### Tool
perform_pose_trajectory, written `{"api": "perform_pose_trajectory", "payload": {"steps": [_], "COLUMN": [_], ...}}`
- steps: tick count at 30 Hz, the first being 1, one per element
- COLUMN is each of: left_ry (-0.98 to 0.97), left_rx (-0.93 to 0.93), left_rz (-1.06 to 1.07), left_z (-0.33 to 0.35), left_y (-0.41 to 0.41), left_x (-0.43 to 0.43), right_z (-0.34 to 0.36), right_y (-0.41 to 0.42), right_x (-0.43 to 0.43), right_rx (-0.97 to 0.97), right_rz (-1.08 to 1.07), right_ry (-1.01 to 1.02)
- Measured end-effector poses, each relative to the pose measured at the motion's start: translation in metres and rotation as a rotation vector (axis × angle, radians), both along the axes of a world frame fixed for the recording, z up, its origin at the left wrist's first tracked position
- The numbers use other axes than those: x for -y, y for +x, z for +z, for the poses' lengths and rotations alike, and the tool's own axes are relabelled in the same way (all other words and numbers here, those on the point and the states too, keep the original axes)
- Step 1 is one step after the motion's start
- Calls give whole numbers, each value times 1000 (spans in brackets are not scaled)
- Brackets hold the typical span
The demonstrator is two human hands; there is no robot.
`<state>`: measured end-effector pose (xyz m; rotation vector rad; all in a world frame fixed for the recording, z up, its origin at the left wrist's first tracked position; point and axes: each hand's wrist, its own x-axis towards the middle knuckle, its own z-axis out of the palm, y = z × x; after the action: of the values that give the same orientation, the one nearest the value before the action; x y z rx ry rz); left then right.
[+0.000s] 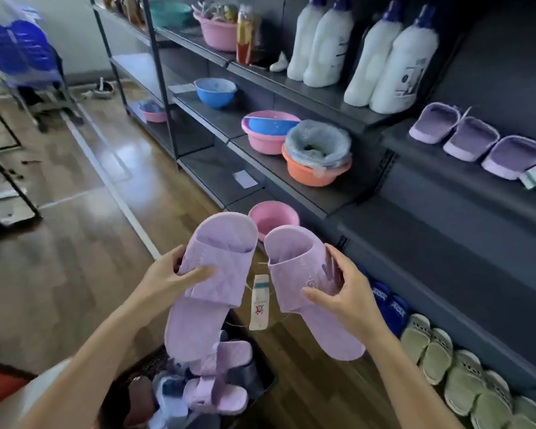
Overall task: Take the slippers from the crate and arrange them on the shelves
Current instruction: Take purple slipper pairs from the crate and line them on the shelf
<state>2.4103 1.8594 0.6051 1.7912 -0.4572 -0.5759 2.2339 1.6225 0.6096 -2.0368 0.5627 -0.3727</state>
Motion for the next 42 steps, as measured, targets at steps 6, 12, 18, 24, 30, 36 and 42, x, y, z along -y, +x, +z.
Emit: {"api": "perform_pose_trajectory", "payload": {"steps": [6,12,18,24,30,36,42], "left_ry": [8,-36,-60,-69,-42,-56,-35], "left_rx": [137,187,231,256,266,262,250], "left_rz": [-251,-483,-629,-680,-753,-815,-906], "left_z": [21,36,52,53,60,59,60], "left_y": [-4,-34,-94,-174,-270,-358,-429], "left_x": [50,110,173,225,273,319,364], "right_z": [18,32,43,50,51,52,52], "right_y": [-57,-124,-198,-284,-388,-482,-555], "right_x": [1,10,23,46,79,106,135], "right_rx": [11,0,-10,-5,9,9,18], "right_rz": [-255,-482,-662,-776,-841,-903,-985], "right_ry": [-47,-75,-84,-83,-100,-120,-120]}}
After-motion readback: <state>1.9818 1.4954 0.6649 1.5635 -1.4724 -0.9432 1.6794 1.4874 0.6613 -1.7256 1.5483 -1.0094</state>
